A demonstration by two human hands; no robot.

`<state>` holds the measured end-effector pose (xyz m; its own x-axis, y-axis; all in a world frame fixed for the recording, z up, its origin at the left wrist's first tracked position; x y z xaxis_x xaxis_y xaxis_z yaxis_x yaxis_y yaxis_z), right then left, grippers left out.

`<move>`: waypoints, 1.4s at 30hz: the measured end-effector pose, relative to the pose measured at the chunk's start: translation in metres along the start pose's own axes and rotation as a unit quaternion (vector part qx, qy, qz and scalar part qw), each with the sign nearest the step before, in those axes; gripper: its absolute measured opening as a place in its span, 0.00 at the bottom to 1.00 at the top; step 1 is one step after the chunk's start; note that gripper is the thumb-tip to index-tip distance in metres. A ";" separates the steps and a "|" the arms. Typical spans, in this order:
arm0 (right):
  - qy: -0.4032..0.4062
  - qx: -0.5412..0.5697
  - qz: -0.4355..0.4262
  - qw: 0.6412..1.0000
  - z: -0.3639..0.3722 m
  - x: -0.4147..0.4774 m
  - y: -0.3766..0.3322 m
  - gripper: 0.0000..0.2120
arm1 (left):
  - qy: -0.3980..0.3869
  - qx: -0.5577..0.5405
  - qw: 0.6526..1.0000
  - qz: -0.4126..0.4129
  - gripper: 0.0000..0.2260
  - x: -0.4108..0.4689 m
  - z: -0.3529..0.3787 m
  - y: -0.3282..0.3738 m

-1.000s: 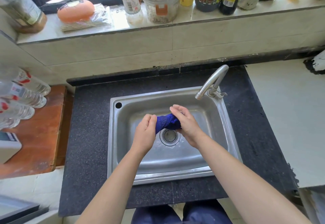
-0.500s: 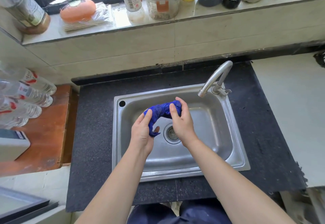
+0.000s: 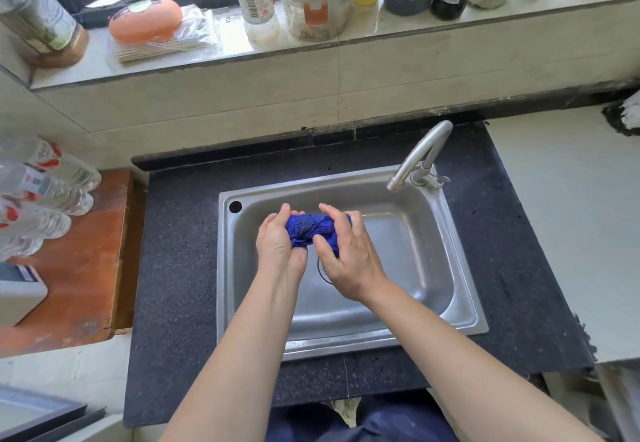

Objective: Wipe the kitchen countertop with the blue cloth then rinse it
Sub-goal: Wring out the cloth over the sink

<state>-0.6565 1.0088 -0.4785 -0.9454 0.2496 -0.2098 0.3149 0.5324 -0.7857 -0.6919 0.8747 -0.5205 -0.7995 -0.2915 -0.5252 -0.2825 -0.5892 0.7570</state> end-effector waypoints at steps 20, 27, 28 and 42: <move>-0.084 0.055 0.348 0.932 0.022 0.025 0.063 0.18 | -0.095 0.179 0.976 0.077 0.32 -0.037 0.024 0.007; -0.061 0.101 0.273 0.955 0.008 0.029 0.064 0.19 | -0.154 0.252 0.954 0.052 0.15 -0.023 0.017 0.003; -0.067 0.111 0.260 0.957 0.004 0.029 0.065 0.17 | -0.187 0.268 0.944 0.038 0.10 -0.021 0.016 0.001; -0.110 0.006 0.014 0.994 -0.012 0.007 0.044 0.22 | -0.436 0.535 0.723 -0.029 0.18 -0.027 0.006 -0.014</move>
<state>-0.6481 1.0439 -0.5076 -0.9322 0.0812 -0.3528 0.3420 0.5169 -0.7848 -0.6695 0.8954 -0.5146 -0.6675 0.5719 -0.4770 -0.2047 0.4749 0.8559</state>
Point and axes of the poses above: each hand's wrist, its own x-axis towards the middle knuckle, its own z-axis out of the palm, y = z × x, the point moved 10 cm from there along x, towards the middle knuckle, and after that the axes turned 15 degrees about z, right-handed, at the moved point
